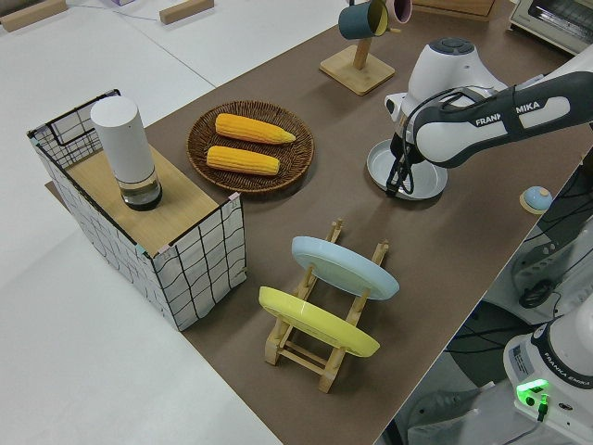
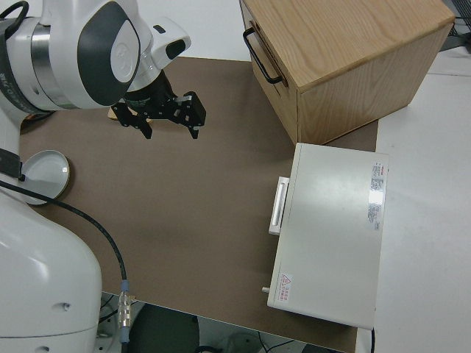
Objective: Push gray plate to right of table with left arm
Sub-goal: 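Push the gray plate with the left gripper across the table toward the toaster oven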
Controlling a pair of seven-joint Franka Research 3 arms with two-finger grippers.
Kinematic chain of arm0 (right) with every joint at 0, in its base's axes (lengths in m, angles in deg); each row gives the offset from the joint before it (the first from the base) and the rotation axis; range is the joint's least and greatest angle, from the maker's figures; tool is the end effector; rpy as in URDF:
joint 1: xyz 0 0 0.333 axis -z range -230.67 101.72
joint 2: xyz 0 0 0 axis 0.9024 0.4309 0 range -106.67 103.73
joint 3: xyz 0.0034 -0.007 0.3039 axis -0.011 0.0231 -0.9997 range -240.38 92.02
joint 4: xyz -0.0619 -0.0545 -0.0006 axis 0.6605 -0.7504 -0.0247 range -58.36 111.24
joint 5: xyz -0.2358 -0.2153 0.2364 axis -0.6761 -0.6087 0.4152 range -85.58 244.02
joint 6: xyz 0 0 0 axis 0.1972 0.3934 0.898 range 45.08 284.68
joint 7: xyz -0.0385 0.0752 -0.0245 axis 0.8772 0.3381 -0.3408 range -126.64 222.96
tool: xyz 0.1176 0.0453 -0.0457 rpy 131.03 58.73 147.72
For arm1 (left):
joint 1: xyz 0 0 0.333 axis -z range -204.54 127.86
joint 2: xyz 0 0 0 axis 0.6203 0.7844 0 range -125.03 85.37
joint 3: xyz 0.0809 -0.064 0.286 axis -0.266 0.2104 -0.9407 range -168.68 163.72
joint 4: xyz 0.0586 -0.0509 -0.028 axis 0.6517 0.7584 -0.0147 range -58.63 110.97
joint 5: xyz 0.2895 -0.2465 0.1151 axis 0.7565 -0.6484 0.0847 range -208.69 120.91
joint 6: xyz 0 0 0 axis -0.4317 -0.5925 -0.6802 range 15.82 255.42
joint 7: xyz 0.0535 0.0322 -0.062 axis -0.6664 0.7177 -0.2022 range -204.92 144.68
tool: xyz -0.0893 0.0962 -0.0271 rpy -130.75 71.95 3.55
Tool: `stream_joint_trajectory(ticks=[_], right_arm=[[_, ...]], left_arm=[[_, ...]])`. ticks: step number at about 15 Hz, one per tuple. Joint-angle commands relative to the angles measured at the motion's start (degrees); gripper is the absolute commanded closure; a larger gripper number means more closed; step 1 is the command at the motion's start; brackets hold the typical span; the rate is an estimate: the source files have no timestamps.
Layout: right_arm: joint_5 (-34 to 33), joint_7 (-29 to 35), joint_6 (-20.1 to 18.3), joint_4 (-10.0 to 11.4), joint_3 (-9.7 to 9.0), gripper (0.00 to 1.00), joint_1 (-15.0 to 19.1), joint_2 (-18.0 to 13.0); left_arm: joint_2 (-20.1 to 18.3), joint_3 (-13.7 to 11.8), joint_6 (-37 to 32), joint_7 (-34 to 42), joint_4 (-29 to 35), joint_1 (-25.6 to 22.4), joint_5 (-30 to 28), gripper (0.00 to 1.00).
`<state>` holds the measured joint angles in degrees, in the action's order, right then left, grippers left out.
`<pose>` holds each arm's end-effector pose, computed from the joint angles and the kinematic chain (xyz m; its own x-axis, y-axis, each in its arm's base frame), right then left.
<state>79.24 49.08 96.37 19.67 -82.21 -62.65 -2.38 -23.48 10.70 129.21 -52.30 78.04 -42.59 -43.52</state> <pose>0.5221 0.0576 0.6179 0.9876 0.0911 -0.1277 0.0924 -0.9957 0.0039 0.4570 -0.0704 0.2620 0.9743 0.2251 -0.0127 0.2247 -0.9741 -0.0255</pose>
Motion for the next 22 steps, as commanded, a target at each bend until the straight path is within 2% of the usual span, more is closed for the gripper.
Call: stream_joint_trajectory(ticks=[1,6,9,15,21,22], right_arm=[[0.2,0.7,-0.9,-0.5,-0.93,0.017,1.1,-0.1],[0.2,0.7,-0.9,-0.5,-0.93,0.017,1.1,-0.1],[0.2,0.7,-0.9,-0.5,-0.93,0.017,1.1,-0.1],[0.2,0.7,-0.9,-0.5,-0.93,0.017,1.1,-0.1],[0.2,0.7,-0.9,-0.5,-0.93,0.017,1.1,-0.1],[0.2,0.7,-0.9,-0.5,-0.93,0.017,1.1,-0.1]], left_arm=[[0.5,-0.4,1.3,-0.4,0.9,0.4,0.2,1.0],[0.7,0.5,1.2,-2.8,0.4,0.5,-0.1,1.0],[2.2,0.8,1.4,-7.6,-1.1,3.3,0.1,1.0],[7.3,0.8,1.3,-21.4,-5.6,13.6,0.3,1.0],[9.4,0.8,0.9,-36.4,-9.2,23.9,1.2,1.0],[11.3,0.8,0.8,-39.0,-10.9,25.5,2.1,1.0]])
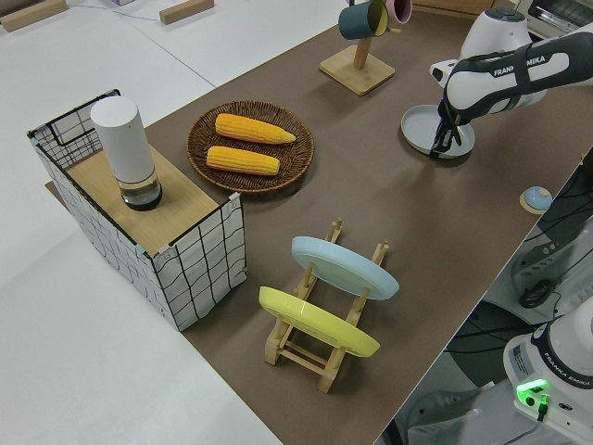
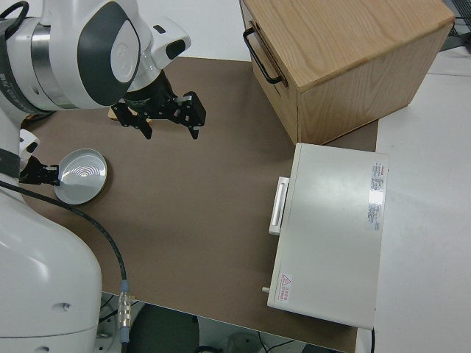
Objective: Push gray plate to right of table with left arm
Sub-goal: 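Push the gray plate with the left gripper across the table toward the toaster oven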
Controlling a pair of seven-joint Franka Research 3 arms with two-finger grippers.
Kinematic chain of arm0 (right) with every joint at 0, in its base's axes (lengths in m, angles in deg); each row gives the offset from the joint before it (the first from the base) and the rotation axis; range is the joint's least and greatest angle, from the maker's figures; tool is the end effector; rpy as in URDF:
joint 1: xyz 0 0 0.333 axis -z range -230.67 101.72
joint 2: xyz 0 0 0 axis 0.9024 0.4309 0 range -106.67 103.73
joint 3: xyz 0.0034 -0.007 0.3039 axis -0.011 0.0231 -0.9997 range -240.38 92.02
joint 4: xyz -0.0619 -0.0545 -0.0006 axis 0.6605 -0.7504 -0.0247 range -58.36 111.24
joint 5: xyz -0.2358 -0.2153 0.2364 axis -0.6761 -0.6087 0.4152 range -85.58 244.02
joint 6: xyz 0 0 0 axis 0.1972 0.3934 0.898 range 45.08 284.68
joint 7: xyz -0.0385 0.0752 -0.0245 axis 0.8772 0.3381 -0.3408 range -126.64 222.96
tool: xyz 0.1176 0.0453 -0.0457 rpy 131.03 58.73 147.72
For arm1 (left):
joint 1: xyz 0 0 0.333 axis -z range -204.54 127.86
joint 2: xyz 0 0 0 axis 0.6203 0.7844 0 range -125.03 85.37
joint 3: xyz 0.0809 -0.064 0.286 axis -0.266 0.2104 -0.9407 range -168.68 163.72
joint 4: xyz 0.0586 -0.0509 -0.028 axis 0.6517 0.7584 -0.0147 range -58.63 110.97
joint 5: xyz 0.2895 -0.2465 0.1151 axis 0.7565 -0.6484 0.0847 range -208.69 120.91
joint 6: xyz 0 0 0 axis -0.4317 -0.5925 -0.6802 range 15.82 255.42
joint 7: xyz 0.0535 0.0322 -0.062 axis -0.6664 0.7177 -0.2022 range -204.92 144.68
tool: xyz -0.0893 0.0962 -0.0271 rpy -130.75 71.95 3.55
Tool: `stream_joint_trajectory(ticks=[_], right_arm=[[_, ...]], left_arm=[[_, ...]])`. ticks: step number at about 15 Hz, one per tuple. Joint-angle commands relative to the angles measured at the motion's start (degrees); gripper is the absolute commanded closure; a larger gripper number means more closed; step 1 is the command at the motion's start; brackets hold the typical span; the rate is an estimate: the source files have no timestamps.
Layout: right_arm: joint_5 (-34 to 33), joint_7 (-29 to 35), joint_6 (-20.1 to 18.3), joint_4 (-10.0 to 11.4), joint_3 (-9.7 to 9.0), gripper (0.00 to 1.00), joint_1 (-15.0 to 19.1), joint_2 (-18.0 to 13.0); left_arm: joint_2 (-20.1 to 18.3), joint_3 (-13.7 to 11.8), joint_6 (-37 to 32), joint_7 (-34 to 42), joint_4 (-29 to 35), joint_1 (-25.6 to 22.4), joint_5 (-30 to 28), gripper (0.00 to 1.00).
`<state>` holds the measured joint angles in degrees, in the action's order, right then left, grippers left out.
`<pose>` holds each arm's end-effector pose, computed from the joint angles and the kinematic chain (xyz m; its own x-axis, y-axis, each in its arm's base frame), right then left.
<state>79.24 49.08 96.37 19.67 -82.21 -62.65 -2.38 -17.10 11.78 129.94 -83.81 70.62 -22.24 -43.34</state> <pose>0.5221 0.0576 0.6179 0.9876 0.0911 -0.1277 0.0924 -0.9957 0.0039 0.4356 -0.2557 0.2630 0.9210 0.3896 0.0033 0.3896 -0.9209 0.0134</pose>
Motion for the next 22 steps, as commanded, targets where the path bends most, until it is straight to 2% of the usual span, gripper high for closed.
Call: stream_joint_trajectory(ticks=[1,4,6,11,15,16,18,19,20,22], right_arm=[[0.2,0.7,-0.9,-0.5,-0.93,0.017,1.1,-0.1],[0.2,0.7,-0.9,-0.5,-0.93,0.017,1.2,-0.1],[0.2,0.7,-0.9,-0.5,-0.93,0.017,1.2,-0.1],[0.2,0.7,-0.9,-0.5,-0.93,0.017,1.1,-0.1],[0.2,0.7,-0.9,-0.5,-0.93,0.017,1.1,-0.1],[0.2,0.7,-0.9,-0.5,-0.93,0.017,1.1,-0.1],[0.2,0.7,-0.9,-0.5,-0.93,0.017,1.1,-0.1],[0.2,0.7,-0.9,-0.5,-0.93,0.017,1.2,-0.1],[0.2,0.8,-0.9,-0.5,-0.93,0.017,1.1,-0.1],[0.2,0.7,-0.9,-0.5,-0.93,0.017,1.1,-0.1]], left_arm=[[6.7,-0.3,-0.1,-10.5,-5.2,6.8,3.2,1.0],[10.4,-0.3,-0.1,-19.5,-8.8,11.2,6.6,1.0],[10.9,-0.4,-0.2,-23.5,-9.5,13.7,7.6,1.0],[11.1,-0.1,-1.4,-27.8,-11.4,16.9,8.5,1.0],[11.5,0.0,-3.7,-27.7,-13.2,17.3,8.6,1.0],[11.6,0.0,-3.7,-27.7,-13.3,17.2,8.5,0.82],[11.6,-0.1,-4.1,-27.1,-13.5,17.0,8.6,0.29],[11.5,-0.1,-4.6,-26.5,-13.6,16.8,8.6,0.14],[11.4,-0.4,-4.9,-25.9,-13.7,16.6,8.6,0.02],[11.0,-0.5,-6.9,-25.2,-14.3,16.4,8.6,0.01]])
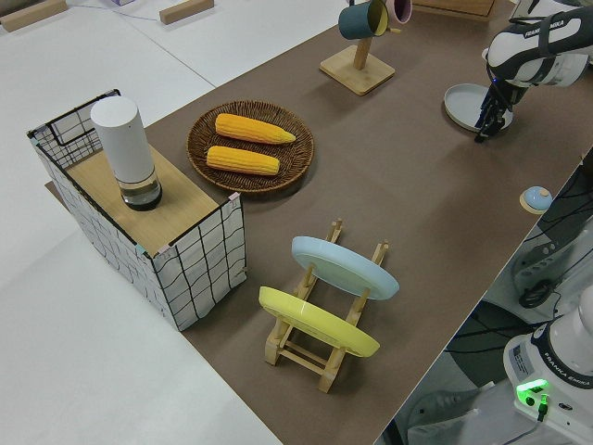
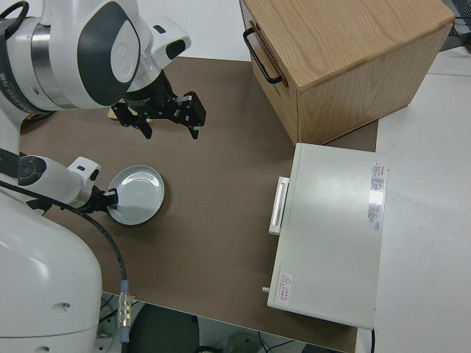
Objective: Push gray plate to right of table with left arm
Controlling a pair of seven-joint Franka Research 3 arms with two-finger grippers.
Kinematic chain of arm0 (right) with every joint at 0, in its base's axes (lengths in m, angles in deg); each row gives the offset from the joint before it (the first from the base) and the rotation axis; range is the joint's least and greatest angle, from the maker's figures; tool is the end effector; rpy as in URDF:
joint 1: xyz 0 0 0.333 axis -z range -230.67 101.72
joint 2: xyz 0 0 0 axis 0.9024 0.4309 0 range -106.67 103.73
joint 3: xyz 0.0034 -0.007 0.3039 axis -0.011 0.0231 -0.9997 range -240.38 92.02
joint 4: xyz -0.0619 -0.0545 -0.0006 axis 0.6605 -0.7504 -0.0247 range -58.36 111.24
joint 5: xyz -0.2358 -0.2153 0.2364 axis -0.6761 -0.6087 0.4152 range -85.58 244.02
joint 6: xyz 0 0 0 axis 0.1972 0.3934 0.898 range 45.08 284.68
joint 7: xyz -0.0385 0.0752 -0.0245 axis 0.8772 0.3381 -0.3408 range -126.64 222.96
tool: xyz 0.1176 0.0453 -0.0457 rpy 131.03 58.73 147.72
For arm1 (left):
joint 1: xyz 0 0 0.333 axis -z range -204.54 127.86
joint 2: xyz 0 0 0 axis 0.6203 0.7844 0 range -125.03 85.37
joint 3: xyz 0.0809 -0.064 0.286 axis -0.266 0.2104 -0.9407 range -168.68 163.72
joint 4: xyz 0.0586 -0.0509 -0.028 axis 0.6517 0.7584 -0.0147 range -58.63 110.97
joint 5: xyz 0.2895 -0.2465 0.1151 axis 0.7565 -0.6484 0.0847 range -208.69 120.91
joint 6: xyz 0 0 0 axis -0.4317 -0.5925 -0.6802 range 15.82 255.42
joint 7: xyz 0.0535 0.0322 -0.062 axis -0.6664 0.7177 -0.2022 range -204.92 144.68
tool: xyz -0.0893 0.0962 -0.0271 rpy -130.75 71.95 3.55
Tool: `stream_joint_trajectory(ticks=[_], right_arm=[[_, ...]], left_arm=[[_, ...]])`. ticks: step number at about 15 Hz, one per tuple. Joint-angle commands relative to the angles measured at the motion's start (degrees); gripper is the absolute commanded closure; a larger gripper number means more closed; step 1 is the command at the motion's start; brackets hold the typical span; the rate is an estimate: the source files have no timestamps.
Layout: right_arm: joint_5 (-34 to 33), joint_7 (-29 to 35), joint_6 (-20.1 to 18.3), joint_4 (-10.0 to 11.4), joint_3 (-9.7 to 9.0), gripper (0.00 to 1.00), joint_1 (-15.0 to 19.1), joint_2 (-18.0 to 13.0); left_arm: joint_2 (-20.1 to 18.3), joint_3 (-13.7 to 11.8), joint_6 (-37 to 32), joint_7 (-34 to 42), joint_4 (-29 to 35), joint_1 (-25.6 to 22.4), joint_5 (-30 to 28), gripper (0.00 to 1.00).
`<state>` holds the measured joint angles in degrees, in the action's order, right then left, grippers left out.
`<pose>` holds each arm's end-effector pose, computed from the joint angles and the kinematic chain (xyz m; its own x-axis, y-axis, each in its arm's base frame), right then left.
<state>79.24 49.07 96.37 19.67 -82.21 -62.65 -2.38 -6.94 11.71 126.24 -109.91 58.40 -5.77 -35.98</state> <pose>0.5221 0.0576 0.6179 0.9876 0.0913 -0.1277 0.0925 -0.9957 0.0039 0.3871 -0.4068 0.2534 0.8851 0.4638 0.0386 0.4646 -0.8853 -0.0172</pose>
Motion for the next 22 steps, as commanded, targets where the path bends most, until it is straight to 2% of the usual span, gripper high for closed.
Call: stream_joint_trajectory(ticks=[1,3,7,10,15,19,22], right_arm=[[0.2,0.7,-0.9,-0.5,-0.93,0.017,1.1,-0.1],[0.2,0.8,-0.9,-0.5,-0.93,0.017,1.1,-0.1],[0.2,0.7,-0.9,-0.5,-0.93,0.017,1.1,-0.1],[0.2,0.7,-0.9,-0.5,-0.93,0.017,1.1,-0.1],[0.2,0.7,-0.9,-0.5,-0.93,0.017,1.1,-0.1],[0.2,0.7,-0.9,-0.5,-0.93,0.017,1.1,-0.1],[0.2,0.7,-0.9,-0.5,-0.93,0.017,1.1,-0.1]], left_arm=[[0.7,-0.6,-4.6,1.2,-2.7,0.0,1.2,0.01],[0.1,-1.1,-8.8,5.1,-4.3,-0.4,1.0,0.01],[-2.8,-1.4,-17.7,17.1,-8.1,-5.8,-0.7,0.01],[-6.8,-1.4,-21.3,26.0,-8.9,-12.4,-1.6,0.01],[-13.8,-1.5,-28.7,46.2,-10.1,-25.8,-4.9,0.01],[-14.5,-2.0,-35.7,59.1,-16.0,-34.2,-8.1,0.0],[-14.9,-2.3,-40.6,64.8,-19.7,-38.6,-9.2,0.0]])
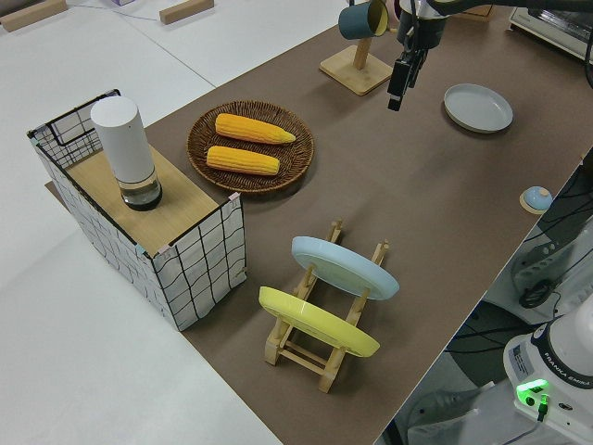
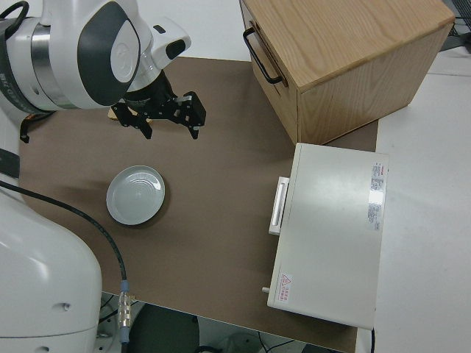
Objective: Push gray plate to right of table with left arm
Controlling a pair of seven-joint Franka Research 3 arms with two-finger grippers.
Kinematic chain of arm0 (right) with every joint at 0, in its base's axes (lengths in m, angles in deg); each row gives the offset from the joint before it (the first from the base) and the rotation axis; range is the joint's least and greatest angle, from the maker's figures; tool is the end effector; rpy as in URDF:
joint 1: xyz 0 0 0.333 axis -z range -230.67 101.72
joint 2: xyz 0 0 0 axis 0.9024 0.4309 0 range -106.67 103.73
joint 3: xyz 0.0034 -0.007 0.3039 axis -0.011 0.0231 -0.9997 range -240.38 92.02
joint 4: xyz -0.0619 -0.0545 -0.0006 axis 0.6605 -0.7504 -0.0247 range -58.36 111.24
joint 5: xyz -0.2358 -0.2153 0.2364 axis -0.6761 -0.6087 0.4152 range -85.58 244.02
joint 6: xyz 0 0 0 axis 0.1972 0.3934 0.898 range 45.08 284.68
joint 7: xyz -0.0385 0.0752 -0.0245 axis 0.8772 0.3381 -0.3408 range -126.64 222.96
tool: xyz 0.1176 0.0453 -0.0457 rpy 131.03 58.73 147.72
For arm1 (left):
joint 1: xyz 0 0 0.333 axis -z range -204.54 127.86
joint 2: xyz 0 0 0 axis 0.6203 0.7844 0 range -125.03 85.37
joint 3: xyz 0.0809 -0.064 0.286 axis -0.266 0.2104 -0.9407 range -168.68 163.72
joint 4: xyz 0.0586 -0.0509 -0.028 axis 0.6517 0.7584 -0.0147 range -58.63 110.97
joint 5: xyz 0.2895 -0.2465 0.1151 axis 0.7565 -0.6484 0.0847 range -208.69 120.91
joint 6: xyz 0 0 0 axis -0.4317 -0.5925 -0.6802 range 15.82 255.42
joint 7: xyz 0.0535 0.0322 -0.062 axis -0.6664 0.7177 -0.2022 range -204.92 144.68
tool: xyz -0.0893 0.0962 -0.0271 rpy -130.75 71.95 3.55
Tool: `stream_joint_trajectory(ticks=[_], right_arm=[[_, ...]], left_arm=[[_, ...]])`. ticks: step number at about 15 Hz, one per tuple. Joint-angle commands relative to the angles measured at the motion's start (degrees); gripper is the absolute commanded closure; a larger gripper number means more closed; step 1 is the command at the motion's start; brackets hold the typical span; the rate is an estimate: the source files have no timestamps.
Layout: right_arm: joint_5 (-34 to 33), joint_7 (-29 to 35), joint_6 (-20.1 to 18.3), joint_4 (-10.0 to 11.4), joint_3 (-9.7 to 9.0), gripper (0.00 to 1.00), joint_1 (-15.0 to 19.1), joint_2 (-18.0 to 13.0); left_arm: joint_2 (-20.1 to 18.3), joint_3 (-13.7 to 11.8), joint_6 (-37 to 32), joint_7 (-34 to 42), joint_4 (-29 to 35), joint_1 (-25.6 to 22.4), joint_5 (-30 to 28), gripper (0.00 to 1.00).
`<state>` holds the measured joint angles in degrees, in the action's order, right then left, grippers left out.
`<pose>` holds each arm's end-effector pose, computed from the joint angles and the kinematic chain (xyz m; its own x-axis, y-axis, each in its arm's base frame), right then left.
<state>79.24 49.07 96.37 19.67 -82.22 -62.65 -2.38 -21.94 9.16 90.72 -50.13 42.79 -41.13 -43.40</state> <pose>0.5221 0.0577 0.6179 0.9876 0.0914 -0.1277 0.0927 -0.9957 0.0039 0.5350 -0.0832 0.4692 0.9768 0.1936 -0.0920 0.1896 -0.9806 -0.0503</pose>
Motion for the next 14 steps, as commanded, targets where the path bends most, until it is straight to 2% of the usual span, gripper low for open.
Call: stream_joint_trajectory(ticks=[1,5,14], right_arm=[[0.2,0.7,-0.9,-0.5,-0.93,0.017,1.1,-0.1],[0.2,0.8,-0.9,-0.5,-0.93,0.017,1.1,-0.1],[0.2,0.7,-0.9,-0.5,-0.93,0.017,1.2,-0.1]], left_arm=[[0.0,0.1,-5.5,5.6,-5.5,-3.8,-1.7,0.0],[0.0,0.1,-10.3,10.8,-10.9,-6.0,-1.3,0.0],[0.0,0.4,-10.4,11.3,-13.9,-6.0,-0.8,0.0]])
